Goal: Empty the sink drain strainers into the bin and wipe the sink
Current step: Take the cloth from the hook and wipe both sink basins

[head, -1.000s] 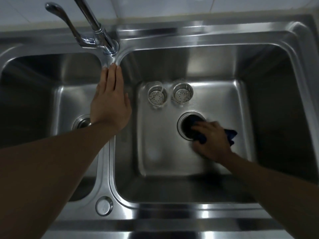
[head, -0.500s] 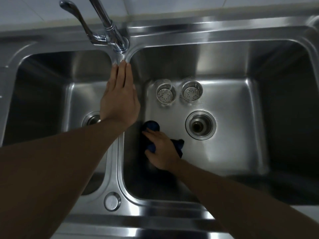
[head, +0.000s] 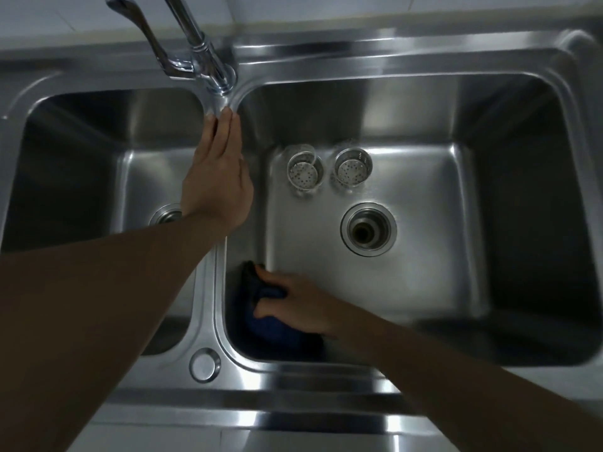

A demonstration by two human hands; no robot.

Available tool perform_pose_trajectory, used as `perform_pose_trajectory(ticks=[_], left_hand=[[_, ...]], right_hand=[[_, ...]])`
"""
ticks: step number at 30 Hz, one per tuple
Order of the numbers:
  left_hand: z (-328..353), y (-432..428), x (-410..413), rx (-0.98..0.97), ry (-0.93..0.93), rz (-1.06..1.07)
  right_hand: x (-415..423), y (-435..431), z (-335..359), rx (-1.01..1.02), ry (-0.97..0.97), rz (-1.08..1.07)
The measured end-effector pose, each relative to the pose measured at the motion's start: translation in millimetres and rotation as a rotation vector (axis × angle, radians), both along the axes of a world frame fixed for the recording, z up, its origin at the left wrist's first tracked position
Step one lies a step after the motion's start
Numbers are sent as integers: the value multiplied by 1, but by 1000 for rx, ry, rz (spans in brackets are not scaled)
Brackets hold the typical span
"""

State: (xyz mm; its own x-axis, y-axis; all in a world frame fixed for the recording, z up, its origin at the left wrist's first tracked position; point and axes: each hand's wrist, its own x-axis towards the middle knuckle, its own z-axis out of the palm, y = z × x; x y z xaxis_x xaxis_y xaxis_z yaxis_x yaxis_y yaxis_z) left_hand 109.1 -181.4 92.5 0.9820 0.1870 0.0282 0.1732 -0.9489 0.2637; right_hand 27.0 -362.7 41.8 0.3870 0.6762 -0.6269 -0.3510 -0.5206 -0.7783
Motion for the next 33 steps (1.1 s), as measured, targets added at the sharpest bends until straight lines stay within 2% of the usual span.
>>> perform_pose_trajectory(ticks=[3,6,11,14,17,19,21,23,25,28,30,31,33], left_hand=[[1,-2,0,58,16,-16],[0,-2,1,87,19,-5],[-2,-1,1,84,15,-5],[0,-2,1,84,23,-8],[2,-4,1,78,35,1],[2,-4,1,89,35,6],[2,-5,2,96,37,5],[2,-5,2,94,38,6],[2,-5,2,92,31,8],[0,-4,2,89,20,3],[0,-4,2,86,19,6],[-1,-3,2,85,18,6],[-2,-3,2,87,11,5]], right_hand=[[13,-20,11,-177,-152,428],[29,-50,10,-339,-235,678],[58,-142,-22,-616,-237,844],[72,-191,-50,-891,-207,1002],[78,-209,-72,-976,-157,953],[74,-182,-62,-925,-156,948],[65,-136,-50,-769,-150,939],[45,-85,-41,-582,-176,847],[24,-47,-37,-387,-257,667],[9,-34,-41,-215,-494,598],[19,-49,-48,-181,-785,672],[27,-59,-54,-192,-909,687],[46,-76,-62,-322,-1039,526]])
